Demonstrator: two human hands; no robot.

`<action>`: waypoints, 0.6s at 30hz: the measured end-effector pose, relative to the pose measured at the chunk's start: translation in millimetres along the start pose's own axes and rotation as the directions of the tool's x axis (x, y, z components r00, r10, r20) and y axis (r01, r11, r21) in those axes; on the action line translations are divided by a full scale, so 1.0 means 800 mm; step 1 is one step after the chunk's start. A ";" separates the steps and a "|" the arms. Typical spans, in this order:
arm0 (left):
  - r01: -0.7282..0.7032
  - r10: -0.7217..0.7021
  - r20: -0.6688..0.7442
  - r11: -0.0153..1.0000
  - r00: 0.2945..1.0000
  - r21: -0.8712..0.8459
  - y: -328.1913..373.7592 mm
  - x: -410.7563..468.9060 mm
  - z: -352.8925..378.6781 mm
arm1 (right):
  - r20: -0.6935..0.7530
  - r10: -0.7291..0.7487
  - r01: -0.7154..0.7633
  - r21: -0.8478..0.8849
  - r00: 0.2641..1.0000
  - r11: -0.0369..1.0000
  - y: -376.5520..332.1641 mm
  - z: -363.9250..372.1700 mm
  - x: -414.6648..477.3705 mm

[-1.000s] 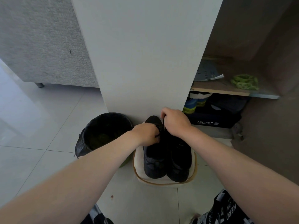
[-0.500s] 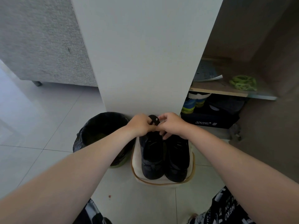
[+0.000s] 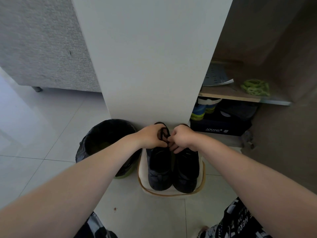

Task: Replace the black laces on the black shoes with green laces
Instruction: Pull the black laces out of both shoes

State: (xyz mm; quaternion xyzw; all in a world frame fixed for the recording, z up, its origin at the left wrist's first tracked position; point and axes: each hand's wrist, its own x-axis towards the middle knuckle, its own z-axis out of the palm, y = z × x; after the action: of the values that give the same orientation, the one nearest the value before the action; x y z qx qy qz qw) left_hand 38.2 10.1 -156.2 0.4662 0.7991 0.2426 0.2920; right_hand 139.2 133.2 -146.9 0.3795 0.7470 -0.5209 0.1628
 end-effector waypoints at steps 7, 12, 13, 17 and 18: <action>-0.032 0.041 -0.037 0.977 0.998 0.209 0.009 0.007 0.006 | -0.084 0.085 -0.076 0.104 0.993 0.992 0.003 0.009 0.003; -0.049 0.054 -0.022 0.980 0.998 0.193 0.001 0.007 0.006 | 0.002 0.153 -0.152 0.141 0.988 0.978 0.007 0.011 0.002; -0.057 0.058 0.000 0.981 0.998 0.187 -0.002 0.008 0.005 | -0.003 0.156 -0.154 0.123 0.988 0.980 0.005 0.013 0.001; -0.123 0.121 0.023 0.968 0.992 0.218 -0.007 0.007 0.005 | -0.042 0.131 -0.128 0.071 0.991 0.989 0.004 0.018 0.008; -0.139 0.140 0.013 0.964 0.990 0.225 -0.007 0.007 0.006 | -0.097 0.071 -0.067 0.050 0.993 0.996 0.005 0.018 0.011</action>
State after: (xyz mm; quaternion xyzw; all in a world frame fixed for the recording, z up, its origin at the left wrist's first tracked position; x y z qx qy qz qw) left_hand 35.9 13.0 -164.3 0.5509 0.7872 0.1710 0.2181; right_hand 133.9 124.2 -160.9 0.4341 0.7281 -0.5131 0.1348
